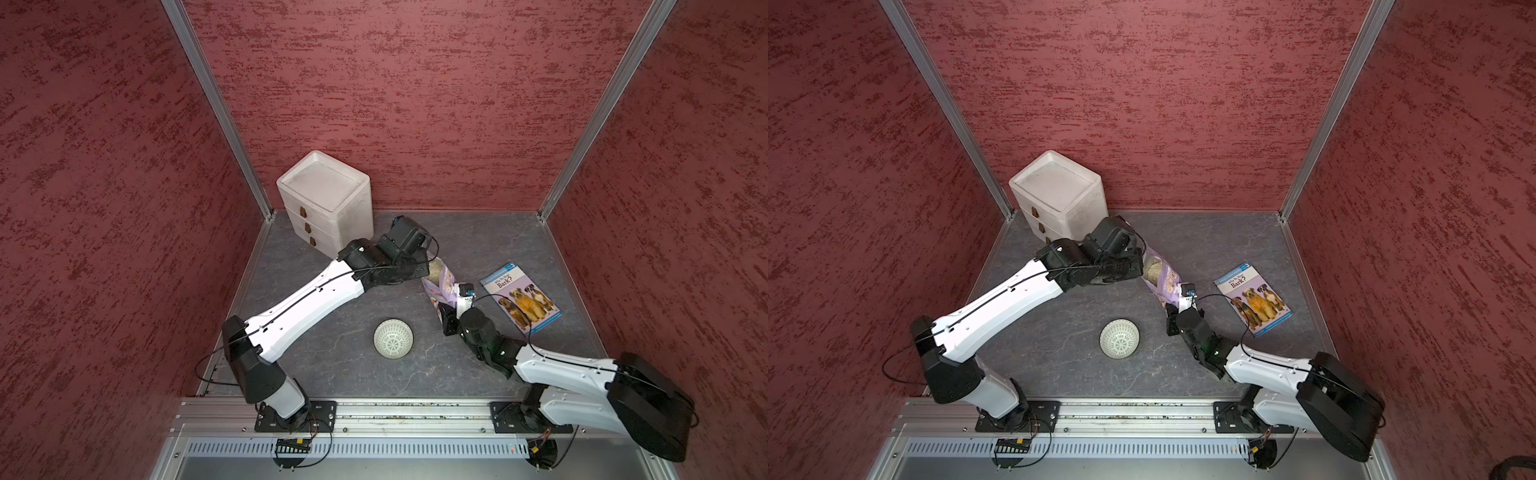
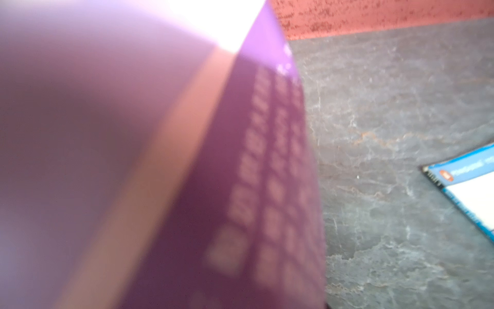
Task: Pour the oats into the breakfast bowl
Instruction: Pick up the oats bag from the center of the board, then pour the oats into the bowl.
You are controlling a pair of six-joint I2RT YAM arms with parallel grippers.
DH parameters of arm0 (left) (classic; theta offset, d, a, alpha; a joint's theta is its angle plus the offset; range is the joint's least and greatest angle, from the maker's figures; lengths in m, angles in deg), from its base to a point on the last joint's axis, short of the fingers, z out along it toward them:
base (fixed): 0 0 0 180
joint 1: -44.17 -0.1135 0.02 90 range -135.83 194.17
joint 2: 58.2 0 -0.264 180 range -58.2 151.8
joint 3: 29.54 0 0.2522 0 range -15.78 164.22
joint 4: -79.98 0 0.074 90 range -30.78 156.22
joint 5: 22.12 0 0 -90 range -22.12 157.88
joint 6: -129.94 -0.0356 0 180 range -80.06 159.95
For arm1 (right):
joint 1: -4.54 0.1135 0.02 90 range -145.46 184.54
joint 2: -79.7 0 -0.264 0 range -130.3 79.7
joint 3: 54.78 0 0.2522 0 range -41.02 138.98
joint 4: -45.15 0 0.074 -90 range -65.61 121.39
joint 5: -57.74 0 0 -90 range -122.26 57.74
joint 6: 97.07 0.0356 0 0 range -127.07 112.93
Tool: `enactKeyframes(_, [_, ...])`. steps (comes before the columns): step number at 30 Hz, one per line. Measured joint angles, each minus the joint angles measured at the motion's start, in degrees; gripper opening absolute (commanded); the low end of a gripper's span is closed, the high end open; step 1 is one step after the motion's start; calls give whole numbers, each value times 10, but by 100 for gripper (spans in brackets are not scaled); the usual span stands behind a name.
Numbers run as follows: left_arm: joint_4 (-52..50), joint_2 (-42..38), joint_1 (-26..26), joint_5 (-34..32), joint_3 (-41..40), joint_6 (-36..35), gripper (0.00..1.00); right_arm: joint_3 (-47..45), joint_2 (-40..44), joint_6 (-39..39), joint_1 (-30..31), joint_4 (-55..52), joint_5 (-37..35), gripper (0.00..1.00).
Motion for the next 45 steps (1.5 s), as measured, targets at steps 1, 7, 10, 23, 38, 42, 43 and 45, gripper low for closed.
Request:
enactKeyframes(1, [7, -18, -1, 3, -13, 0, 4, 12, 24, -11, 1, -37, 0, 0])
enactKeyframes(7, [36, -89, -19, 9, -76, -4, 25, 82, 66, -54, 1, -213, -20, 0])
enactKeyframes(10, [52, -134, -24, 9, -102, -6, 40, 103, 67, -76, 1, -282, -31, 0])
enactKeyframes(23, [118, -247, -44, 12, -222, 7, 59, 202, 101, -174, 9, -474, -68, 0])
enactKeyframes(38, [179, -314, -47, 12, -335, 66, 61, 229, 122, -274, 108, -605, -149, 0])
enactKeyframes(42, [191, -321, -47, 13, -371, 83, 61, 221, 116, -295, 126, -602, -168, 0])
enactKeyframes(43, [195, -321, -47, 13, -381, 87, 61, 217, 115, -300, 130, -600, -170, 0])
enactKeyframes(45, [201, -321, -47, 14, -398, 96, 61, 209, 113, -312, 136, -597, -173, 0])
